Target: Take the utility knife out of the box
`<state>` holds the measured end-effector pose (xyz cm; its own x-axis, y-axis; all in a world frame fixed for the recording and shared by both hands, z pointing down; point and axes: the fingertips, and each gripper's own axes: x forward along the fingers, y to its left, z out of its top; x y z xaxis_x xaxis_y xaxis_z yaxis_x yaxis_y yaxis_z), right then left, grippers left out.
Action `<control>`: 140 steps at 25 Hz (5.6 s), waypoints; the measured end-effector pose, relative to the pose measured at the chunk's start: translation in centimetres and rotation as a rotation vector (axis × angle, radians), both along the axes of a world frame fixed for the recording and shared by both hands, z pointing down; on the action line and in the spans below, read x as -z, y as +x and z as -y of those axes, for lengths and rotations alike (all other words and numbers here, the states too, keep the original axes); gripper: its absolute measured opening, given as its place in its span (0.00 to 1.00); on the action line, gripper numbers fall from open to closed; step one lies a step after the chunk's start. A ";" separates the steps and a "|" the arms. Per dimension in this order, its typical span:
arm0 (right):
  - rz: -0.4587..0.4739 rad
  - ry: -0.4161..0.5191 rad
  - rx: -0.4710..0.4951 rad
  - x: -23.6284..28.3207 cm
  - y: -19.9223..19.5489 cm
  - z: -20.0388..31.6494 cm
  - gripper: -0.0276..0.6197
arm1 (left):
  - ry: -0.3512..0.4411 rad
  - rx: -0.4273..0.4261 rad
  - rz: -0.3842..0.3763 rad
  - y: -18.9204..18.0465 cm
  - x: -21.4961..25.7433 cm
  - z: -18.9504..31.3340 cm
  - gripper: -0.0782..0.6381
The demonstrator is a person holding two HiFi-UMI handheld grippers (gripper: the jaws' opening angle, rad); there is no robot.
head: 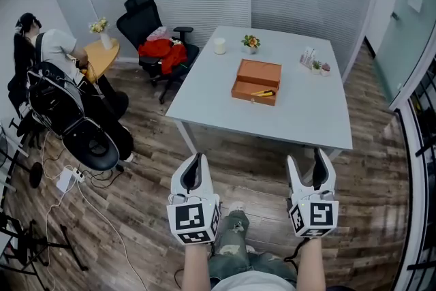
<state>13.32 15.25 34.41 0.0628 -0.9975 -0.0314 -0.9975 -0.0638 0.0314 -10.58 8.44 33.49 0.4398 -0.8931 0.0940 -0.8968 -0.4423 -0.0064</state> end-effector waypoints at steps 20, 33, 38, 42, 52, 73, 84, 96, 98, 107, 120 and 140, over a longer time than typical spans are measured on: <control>-0.022 0.004 -0.050 0.1 3.8 19.4 0.52 | 0.016 -0.042 -0.006 3.5 0.2 20.7 0.11; -0.049 -0.039 -0.087 -1.2 4.8 28.9 0.52 | -0.016 -0.093 0.004 4.8 -1.3 30.8 0.11; -0.045 -0.083 -0.088 -2.5 5.0 30.9 0.52 | -0.054 -0.094 0.013 5.0 -2.7 32.7 0.11; -0.036 -0.116 -0.083 -3.6 5.7 32.4 0.52 | -0.082 -0.086 0.023 5.5 -3.8 33.9 0.11; -0.072 -0.180 -0.046 -6.2 9.6 38.6 0.51 | -0.119 -0.028 0.049 7.4 -6.0 38.4 0.11; -0.173 -0.429 0.254 -14.6 13.3 49.5 0.49 | -0.239 0.071 0.091 12.0 -10.6 45.3 0.11; -0.360 -0.677 0.466 -21.0 12.0 50.1 0.47 | -0.300 0.087 0.110 12.8 -13.2 46.1 0.11; -0.568 -0.946 0.792 -28.7 9.8 47.4 0.44 | -0.361 0.110 0.135 12.7 -16.0 46.3 0.11; -0.589 -0.982 0.823 -29.7 9.9 47.1 0.44 | -0.370 0.117 0.137 12.7 -16.4 46.2 0.11; -0.702 -1.086 0.916 -32.5 9.6 46.5 0.44 | -0.407 0.141 0.145 11.9 -18.0 45.9 0.11; -0.822 -1.228 0.936 -35.3 9.8 46.0 0.43 | -0.457 0.171 0.138 11.0 -20.0 45.3 0.11; -0.941 -1.326 1.059 -36.1 9.1 44.8 0.29 | -0.481 0.158 0.137 12.4 -20.8 44.7 0.11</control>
<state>22.44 -29.55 70.48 -0.0703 -0.0277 0.9971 -0.2472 0.9689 0.0095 1.78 -36.28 54.32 0.2583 -0.7894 0.5570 -0.9581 -0.2834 0.0426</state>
